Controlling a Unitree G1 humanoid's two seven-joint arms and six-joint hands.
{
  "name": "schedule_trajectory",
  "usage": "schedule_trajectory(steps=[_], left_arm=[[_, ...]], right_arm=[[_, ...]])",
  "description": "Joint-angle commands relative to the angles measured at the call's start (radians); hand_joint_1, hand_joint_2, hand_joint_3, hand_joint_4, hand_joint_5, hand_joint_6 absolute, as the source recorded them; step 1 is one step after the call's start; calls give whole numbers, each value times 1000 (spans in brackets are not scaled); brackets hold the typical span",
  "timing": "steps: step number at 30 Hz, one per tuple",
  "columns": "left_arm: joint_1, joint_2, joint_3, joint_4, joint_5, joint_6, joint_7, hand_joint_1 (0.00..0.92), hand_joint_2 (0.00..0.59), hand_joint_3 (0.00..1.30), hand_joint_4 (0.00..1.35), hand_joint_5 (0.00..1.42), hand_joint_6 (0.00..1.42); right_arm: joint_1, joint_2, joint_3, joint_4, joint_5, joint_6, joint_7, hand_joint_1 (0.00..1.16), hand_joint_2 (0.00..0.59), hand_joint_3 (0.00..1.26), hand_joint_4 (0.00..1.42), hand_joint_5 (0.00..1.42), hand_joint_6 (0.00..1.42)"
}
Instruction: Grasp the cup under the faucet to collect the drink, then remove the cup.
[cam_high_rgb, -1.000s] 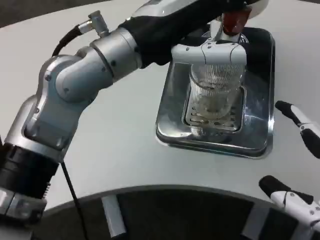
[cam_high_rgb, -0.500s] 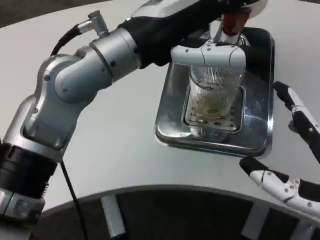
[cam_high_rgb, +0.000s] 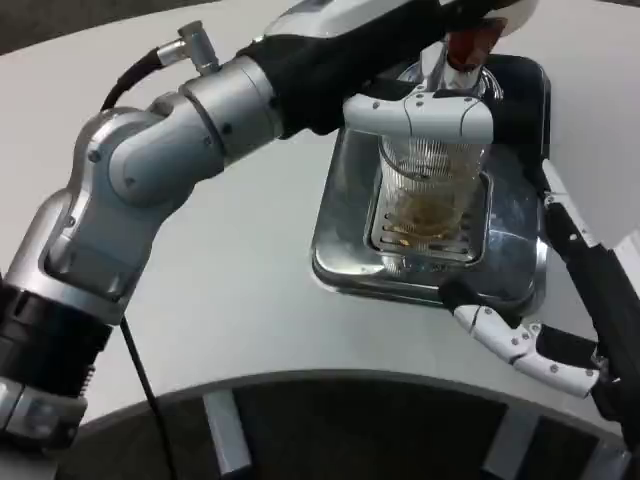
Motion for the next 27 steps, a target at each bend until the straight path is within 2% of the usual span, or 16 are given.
schedule_trajectory(steps=[1,27], left_arm=[[45,25,-43,18,40,7,-58,0,12,16,0,0,74],[32,37,-42,64,28,-33,-54,0,12,16,0,0,74]], right_arm=[[-16,15,19,37,-14,4,-26,643,268,0,0,0,96],[-180,93,76,250,-37,19,-165,675,264,0,0,0,64]])
